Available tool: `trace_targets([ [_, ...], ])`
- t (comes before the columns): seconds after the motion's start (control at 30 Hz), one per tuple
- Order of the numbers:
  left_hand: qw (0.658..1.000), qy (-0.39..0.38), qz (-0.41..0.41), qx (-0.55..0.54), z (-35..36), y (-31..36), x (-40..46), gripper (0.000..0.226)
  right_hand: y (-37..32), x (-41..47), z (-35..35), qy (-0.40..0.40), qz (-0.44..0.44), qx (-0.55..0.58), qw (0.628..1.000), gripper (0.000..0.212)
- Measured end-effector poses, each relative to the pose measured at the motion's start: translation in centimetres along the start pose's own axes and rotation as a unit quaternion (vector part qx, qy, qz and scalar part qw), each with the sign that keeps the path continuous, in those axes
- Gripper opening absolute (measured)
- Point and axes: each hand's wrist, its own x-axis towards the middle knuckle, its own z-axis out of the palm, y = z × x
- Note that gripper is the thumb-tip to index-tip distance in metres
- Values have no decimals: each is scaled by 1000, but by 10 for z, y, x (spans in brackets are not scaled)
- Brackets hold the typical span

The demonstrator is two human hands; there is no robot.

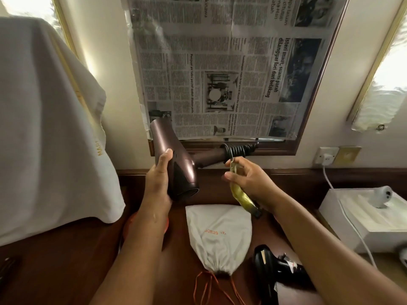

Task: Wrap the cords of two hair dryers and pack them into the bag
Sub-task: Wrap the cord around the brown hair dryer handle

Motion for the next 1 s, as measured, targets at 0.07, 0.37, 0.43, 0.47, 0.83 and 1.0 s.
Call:
trace_targets([
  [0.07, 1000, -5, -9, -9, -2, 1, 0, 60, 4, -2, -3, -72, 21, 23, 997, 37],
  [0.37, 992, -32, -49, -108, -11, 8, 1, 53, 10, -28, 27, -154, 108, 85, 978, 18],
  [0.43, 990, -50, -51, -119, -9, 11, 0, 56, 13, -32, 31, -144, 164, 224, 950, 18],
  [0.47, 988, -61, -52, -129, -10, 12, 0, 56, 14, -33, 34, -140, 181, 284, 931, 20],
  [0.83, 976, -170, -55, -126, -32, 21, -1, 52, 36, -9, 13, -160, 111, 268, 943, 31],
  [1.0, 983, -156, -93, -2, -50, 28, 7, 75, 14, 25, -42, -177, 133, 45, 974, 16],
])
